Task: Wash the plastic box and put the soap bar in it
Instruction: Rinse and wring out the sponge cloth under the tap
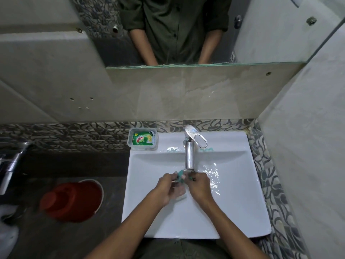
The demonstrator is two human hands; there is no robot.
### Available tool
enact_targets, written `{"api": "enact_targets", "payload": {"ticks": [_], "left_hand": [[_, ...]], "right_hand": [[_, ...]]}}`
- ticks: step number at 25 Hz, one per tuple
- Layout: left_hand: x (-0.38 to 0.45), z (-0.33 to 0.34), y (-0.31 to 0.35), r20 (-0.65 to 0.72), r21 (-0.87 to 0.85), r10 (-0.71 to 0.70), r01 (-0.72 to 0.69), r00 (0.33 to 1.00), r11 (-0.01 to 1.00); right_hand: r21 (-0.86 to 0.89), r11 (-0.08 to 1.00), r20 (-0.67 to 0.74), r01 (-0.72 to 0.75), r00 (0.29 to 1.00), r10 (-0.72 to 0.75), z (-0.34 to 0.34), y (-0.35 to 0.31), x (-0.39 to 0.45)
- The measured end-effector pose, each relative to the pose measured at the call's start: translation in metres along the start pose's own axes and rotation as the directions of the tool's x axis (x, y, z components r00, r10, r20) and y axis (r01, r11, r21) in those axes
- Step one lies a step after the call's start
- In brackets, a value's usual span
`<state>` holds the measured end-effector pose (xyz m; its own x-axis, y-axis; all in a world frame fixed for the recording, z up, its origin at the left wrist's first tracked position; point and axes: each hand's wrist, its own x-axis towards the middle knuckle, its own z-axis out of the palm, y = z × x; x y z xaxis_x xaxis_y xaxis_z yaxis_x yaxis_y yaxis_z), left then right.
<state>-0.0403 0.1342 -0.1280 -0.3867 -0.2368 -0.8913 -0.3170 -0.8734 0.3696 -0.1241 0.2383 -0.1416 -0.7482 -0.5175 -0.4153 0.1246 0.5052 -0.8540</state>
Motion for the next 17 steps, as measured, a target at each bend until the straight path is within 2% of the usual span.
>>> {"api": "enact_targets", "payload": {"ticks": [2, 5, 8, 11, 14, 17], "left_hand": [[0.007, 0.003, 0.005, 0.130, -0.237, -0.055, 0.085, 0.990, 0.968], [0.018, 0.008, 0.006, 0.122, -0.242, -0.030, 0.059, 0.992, 0.968], [0.021, 0.013, 0.000, 0.167, -0.239, 0.050, -0.009, 0.985, 0.971], [0.022, 0.015, -0.007, 0.219, -0.219, 0.118, -0.069, 0.969, 0.973], [0.021, 0.019, -0.009, 0.085, -0.053, 0.168, -0.164, 0.982, 0.985], [0.011, 0.027, -0.005, -0.010, 0.156, 0.242, -0.237, 0.970, 0.959]], "right_hand": [[-0.025, 0.995, 0.050, 0.097, 0.994, -0.095, -0.004, -0.003, -0.006], [0.072, 0.992, 0.008, 0.100, 0.995, -0.101, -0.011, 0.001, -0.011], [0.369, 0.928, -0.134, -0.054, 0.985, 0.110, -0.016, 0.001, -0.011], [0.659, 0.724, -0.133, -0.205, 0.915, 0.380, -0.021, -0.002, -0.005], [0.783, 0.556, -0.094, -0.277, 0.831, 0.548, -0.026, 0.001, -0.002], [0.787, 0.493, -0.050, -0.372, 0.757, 0.651, -0.028, 0.006, -0.002]]}}
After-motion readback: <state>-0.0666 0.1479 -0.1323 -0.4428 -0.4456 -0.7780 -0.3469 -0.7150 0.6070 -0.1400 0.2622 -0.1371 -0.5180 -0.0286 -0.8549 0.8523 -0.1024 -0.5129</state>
